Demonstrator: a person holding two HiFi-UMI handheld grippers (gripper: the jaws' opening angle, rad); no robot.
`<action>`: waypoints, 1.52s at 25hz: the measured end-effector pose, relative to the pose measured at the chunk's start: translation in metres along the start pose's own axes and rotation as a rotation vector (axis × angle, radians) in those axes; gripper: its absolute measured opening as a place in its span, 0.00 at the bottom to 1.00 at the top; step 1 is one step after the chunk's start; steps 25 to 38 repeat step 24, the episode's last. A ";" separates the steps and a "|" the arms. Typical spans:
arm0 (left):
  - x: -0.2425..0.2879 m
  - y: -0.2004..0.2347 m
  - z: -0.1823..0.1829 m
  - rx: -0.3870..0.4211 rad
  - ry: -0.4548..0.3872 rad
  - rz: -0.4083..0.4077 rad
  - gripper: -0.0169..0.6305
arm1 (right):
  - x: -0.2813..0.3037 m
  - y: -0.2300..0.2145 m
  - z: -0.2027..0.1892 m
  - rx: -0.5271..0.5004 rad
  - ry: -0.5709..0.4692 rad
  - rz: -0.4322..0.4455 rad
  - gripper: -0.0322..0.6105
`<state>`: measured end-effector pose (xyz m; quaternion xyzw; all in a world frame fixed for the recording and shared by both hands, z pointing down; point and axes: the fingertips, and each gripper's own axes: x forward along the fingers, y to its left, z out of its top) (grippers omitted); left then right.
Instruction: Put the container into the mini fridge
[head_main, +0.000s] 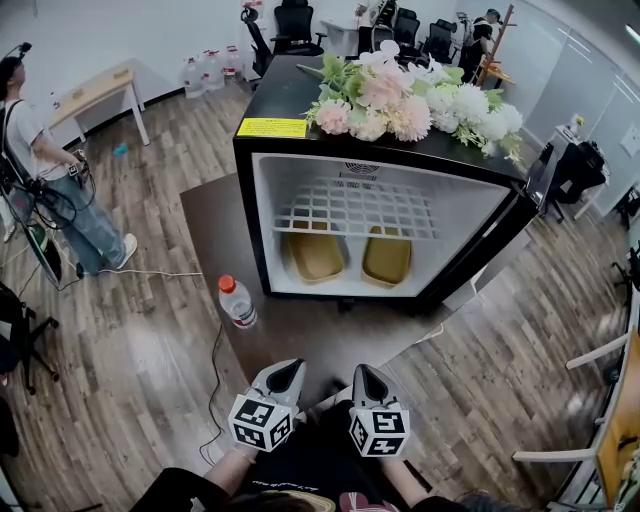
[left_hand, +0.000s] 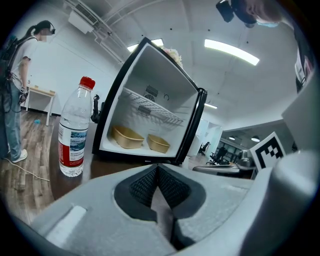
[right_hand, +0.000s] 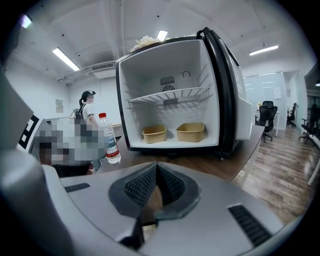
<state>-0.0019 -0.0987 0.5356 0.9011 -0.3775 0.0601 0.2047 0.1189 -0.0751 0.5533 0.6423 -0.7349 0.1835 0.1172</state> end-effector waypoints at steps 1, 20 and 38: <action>0.000 -0.001 0.000 0.004 -0.002 0.000 0.04 | -0.001 0.000 0.000 0.002 -0.001 -0.001 0.06; -0.001 0.000 0.001 -0.007 -0.018 0.018 0.04 | -0.010 -0.011 -0.003 0.036 -0.018 -0.036 0.06; -0.004 0.004 -0.001 -0.018 -0.019 0.038 0.04 | -0.011 -0.013 -0.005 0.034 -0.012 -0.044 0.06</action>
